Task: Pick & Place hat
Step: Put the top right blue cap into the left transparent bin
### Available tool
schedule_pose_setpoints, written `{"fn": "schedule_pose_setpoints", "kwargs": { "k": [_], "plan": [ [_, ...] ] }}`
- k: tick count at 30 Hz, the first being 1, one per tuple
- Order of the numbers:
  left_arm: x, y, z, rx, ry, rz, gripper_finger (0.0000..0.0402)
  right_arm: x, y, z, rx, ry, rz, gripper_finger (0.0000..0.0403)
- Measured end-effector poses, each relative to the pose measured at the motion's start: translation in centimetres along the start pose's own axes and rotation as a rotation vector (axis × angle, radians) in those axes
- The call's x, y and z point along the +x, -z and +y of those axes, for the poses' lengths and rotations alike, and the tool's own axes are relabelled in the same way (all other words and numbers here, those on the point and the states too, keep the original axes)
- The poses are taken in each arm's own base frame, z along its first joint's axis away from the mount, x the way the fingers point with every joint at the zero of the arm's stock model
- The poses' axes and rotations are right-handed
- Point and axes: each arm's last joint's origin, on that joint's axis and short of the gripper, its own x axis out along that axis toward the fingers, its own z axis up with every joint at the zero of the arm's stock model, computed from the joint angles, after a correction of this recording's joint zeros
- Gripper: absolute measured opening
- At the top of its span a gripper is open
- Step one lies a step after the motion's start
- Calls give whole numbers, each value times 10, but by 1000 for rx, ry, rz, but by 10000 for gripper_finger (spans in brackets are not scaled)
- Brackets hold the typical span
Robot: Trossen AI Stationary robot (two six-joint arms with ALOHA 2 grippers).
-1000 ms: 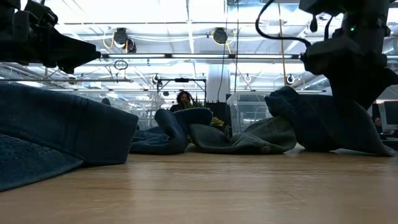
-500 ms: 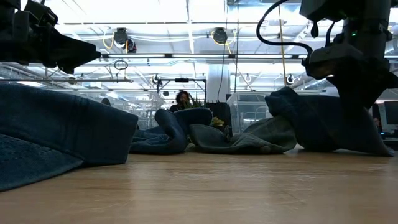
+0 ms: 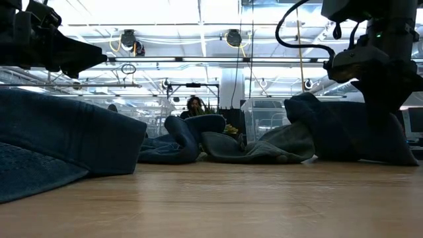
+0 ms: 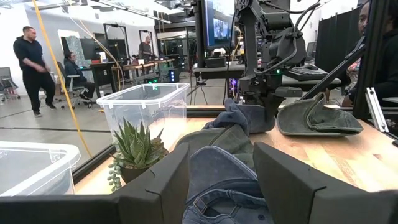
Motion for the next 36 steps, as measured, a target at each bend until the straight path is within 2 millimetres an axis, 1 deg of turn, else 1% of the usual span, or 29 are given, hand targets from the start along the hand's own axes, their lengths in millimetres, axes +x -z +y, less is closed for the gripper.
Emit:
{"fn": "schedule_pose_setpoints", "kwargs": {
  "k": [11, 14, 16, 19, 22, 26, 30, 36],
  "plan": [
    [0, 0, 0, 0, 0, 0, 187, -1, 0, -4, 25, 25, 12, 1],
    [0, 0, 0, 0, 0, 0, 187, -7, 1, -4, 52, 24, 33, 1],
    [0, 0, 0, 0, 0, 0, 186, -16, -1, -2, 63, 15, 26, 1],
    [0, 0, 0, 0, 0, 0, 186, -37, -7, 3, 75, 8, -7, 0],
    [0, 0, 0, 0, 0, 0, 187, -61, -16, 7, 60, 14, -52, 0],
    [0, -1, 0, -2, -1, -7, 187, -91, -32, 12, 31, -32, -130, 0],
    [0, -1, 0, -37, -1, -7, 186, -113, -48, 16, -11, -99, -194, 0],
    [0, -1, 0, -148, 0, -7, 187, -137, -72, 19, -41, -184, -321, 0]
  ]
}}
